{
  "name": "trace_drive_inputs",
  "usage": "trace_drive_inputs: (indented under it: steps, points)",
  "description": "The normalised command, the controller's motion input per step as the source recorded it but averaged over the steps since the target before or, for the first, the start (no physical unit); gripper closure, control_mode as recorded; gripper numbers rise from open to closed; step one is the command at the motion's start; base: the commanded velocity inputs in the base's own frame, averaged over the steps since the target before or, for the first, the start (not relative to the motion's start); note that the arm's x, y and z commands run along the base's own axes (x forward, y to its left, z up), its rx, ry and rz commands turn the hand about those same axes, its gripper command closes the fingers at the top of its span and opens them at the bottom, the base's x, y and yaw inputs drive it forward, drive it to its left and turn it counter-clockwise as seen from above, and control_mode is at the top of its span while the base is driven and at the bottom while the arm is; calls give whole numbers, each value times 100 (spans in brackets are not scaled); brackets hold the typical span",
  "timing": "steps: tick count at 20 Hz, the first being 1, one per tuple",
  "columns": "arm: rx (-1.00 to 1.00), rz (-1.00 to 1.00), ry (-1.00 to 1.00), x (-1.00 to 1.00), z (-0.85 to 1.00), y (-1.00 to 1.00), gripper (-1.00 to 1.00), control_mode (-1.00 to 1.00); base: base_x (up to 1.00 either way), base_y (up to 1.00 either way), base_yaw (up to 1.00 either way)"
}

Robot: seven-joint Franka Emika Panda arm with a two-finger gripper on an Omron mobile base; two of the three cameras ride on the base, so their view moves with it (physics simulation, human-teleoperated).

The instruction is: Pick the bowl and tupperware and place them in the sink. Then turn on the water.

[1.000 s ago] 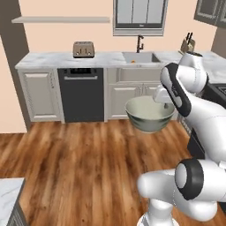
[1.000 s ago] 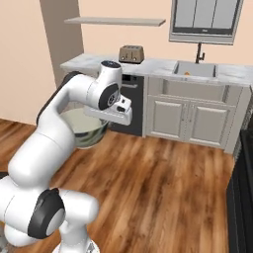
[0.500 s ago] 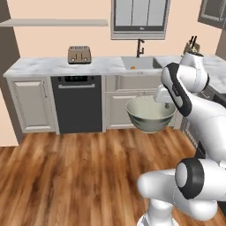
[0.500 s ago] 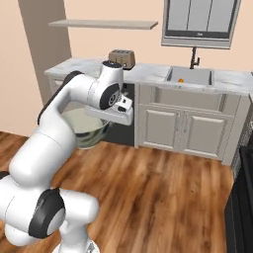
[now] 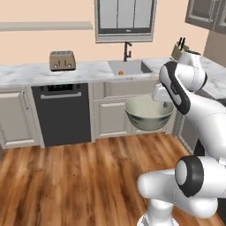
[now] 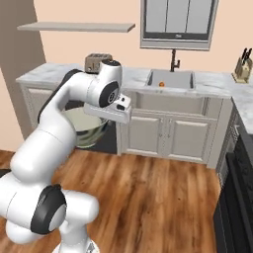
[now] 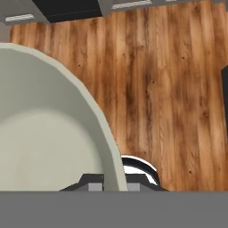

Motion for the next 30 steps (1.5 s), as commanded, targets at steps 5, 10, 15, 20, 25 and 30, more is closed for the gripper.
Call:
trace_drive_inputs:
  steps: [5,10,15,20,25,30]
  points:
    - [0,0,0,0,0,0,100,100,74,0,-19]
    - [0,0,0,0,0,0,100,100,90,0,-14]
    - [0,0,0,0,0,0,100,100,92,0,-13]
    - [0,0,0,0,0,0,100,100,89,0,-5]
    - [0,0,0,0,0,0,100,100,90,0,0]
    - [0,0,0,0,0,0,100,100,95,0,0]
